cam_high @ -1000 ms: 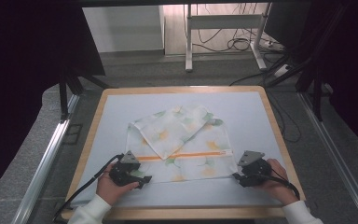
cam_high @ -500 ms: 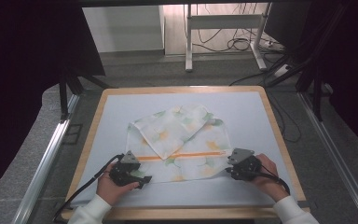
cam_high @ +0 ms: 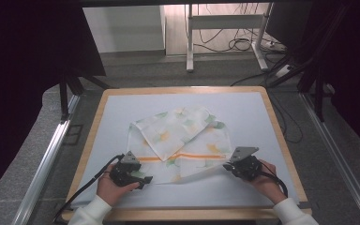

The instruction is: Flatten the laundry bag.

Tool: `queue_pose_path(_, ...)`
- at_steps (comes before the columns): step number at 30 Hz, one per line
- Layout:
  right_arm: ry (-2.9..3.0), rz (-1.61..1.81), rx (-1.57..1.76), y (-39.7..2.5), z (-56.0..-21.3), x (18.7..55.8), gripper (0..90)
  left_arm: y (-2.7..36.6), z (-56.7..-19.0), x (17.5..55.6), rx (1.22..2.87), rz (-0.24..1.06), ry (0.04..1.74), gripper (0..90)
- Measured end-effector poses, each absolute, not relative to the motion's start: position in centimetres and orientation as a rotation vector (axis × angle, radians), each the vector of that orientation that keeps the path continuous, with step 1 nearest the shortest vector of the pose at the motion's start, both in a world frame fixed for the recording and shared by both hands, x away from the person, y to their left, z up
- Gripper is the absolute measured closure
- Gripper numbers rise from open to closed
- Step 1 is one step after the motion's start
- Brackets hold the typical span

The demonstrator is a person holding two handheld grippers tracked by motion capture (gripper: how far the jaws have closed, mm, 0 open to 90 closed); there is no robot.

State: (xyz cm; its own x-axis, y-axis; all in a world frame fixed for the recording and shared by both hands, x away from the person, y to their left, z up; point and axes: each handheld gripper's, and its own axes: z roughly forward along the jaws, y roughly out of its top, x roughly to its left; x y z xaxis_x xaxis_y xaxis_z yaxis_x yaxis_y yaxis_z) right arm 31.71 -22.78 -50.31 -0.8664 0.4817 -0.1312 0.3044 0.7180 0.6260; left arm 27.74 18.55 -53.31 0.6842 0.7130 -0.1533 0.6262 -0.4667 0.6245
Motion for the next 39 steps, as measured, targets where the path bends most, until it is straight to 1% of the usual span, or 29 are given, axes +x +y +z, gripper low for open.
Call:
queue_pose_path(5, 2.685, 0.958, 0.599, -22.6, -50.2, 29.9, 87.6, 18.6, -52.7, 27.6, 2.187, 0.173, 1.024, 28.3)
queue_pose_path(7, 2.711, 0.997, 0.579, -22.7, -50.1, 28.5, 87.7, 18.6, -52.4, 27.5, 2.171, 0.18, 1.024, 28.4)
queue_pose_path(11, 2.736, 1.034, 0.568, -23.2, -50.1, 27.0, 87.7, 18.5, -52.4, 27.6, 2.17, 0.179, 1.02, 28.3)
queue_pose_path(12, 2.746, 1.043, 0.563, -23.6, -50.1, 25.9, 87.7, 18.3, -52.4, 27.7, 2.172, 0.18, 1.015, 28.3)
queue_pose_path(16, 2.764, 1.054, 0.57, -24.6, -50.2, 24.0, 87.7, 17.8, -52.5, 27.8, 2.187, 0.166, 1.007, 28.3)
queue_pose_path(21, 2.763, 1.064, 0.579, -25.1, -50.2, 23.0, 87.6, 17.3, -52.7, 27.9, 2.204, 0.154, 1.004, 28.3)
queue_pose_path(22, 2.764, 1.061, 0.573, -25.0, -50.2, 23.0, 85.7, 17.3, -52.9, 27.8, 2.22, 0.156, 1.001, 28.3)
queue_pose_path(23, 2.765, 1.065, 0.572, -24.9, -50.2, 23.0, 79.4, 17.3, -52.9, 27.8, 2.219, 0.159, 1.006, 28.2)
queue_pose_path(25, 2.751, 1.063, 0.581, -24.8, -50.1, 22.9, 59.2, 17.6, -53.0, 27.7, 2.223, 0.156, 1.01, 28.2)
queue_pose_path(26, 2.746, 1.064, 0.58, -24.8, -49.9, 22.8, 51.7, 17.8, -53.1, 27.6, 2.222, 0.156, 1.013, 28.2)
queue_pose_path(28, 2.739, 1.08, 0.567, -24.9, -49.5, 22.6, 42.9, 18.1, -53.3, 27.6, 2.223, 0.154, 1.014, 28.3)
queue_pose_path(29, 2.739, 1.08, 0.567, -24.9, -49.5, 22.6, 42.9, 18.1, -53.3, 27.6, 2.223, 0.154, 1.014, 28.4)
queue_pose_path(30, 2.724, 1.107, 0.56, -25.3, -48.9, 22.5, 38.1, 18.2, -53.3, 27.6, 2.215, 0.152, 1.02, 28.4)
queue_pose_path(31, 2.724, 1.107, 0.56, -25.3, -48.9, 22.5, 38.1, 18.2, -53.3, 27.6, 2.215, 0.152, 1.02, 28.4)
queue_pose_path(32, 2.7, 1.135, 0.566, -25.7, -48.0, 22.7, 35.1, 18.2, -53.3, 27.6, 2.217, 0.155, 1.018, 28.4)
queue_pose_path(33, 2.697, 1.149, 0.57, -26.0, -47.5, 22.8, 33.9, 18.2, -53.3, 27.6, 2.225, 0.157, 1.012, 28.4)
queue_pose_path(37, 2.649, 1.153, 0.58, -26.5, -46.3, 23.8, 33.0, 18.2, -53.3, 27.6, 2.225, 0.162, 1.012, 28.4)
queue_pose_path(39, 2.604, 1.135, 0.61, -25.5, -46.0, 25.5, 31.6, 18.2, -53.4, 27.6, 2.22, 0.162, 1.016, 28.4)
